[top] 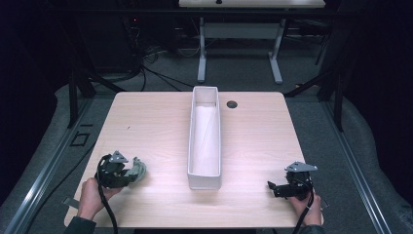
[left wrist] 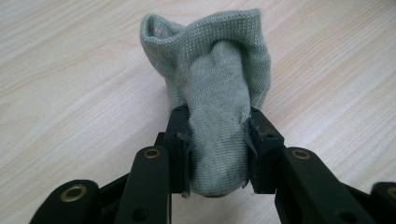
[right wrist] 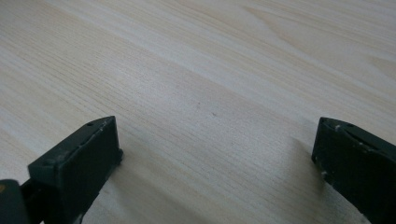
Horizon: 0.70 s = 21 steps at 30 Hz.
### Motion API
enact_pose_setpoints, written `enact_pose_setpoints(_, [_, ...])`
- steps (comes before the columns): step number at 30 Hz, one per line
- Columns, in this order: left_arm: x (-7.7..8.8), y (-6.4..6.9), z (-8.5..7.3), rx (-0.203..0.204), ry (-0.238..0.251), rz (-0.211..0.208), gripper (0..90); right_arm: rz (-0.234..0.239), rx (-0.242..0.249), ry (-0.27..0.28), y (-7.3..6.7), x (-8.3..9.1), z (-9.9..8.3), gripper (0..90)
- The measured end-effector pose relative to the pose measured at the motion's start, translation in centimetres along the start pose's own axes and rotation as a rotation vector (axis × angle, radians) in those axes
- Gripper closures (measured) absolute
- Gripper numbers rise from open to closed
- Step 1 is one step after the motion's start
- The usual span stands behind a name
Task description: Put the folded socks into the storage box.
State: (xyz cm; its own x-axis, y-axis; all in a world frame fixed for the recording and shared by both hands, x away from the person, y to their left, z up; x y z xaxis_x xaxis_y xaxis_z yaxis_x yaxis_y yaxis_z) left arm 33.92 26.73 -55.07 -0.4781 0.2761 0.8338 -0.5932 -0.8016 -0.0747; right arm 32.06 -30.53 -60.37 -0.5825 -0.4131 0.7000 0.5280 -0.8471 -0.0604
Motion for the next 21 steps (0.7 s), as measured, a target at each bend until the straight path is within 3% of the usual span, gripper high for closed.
enact_pose_setpoints(21, [1.5, 0.4, 1.3, -0.040, 0.018, -0.005, 66.3, -0.001, 0.001, 0.000, 0.0, 0.0, 0.0, 0.5])
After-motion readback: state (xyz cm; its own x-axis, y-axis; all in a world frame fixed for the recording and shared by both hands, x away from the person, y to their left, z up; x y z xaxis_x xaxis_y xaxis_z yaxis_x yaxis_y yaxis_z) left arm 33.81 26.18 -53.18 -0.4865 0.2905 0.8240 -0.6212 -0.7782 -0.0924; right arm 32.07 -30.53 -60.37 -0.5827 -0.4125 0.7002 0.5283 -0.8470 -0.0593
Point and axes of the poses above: each handheld gripper's, and its own axes: x roughly backward along the jaws, z roughly out of its top, y roughly to its right, the point moved 2 cm from there along -x, roughly forward along the jaws, and after that the axes turned 5 degrees about z, right-handed, at the moved point
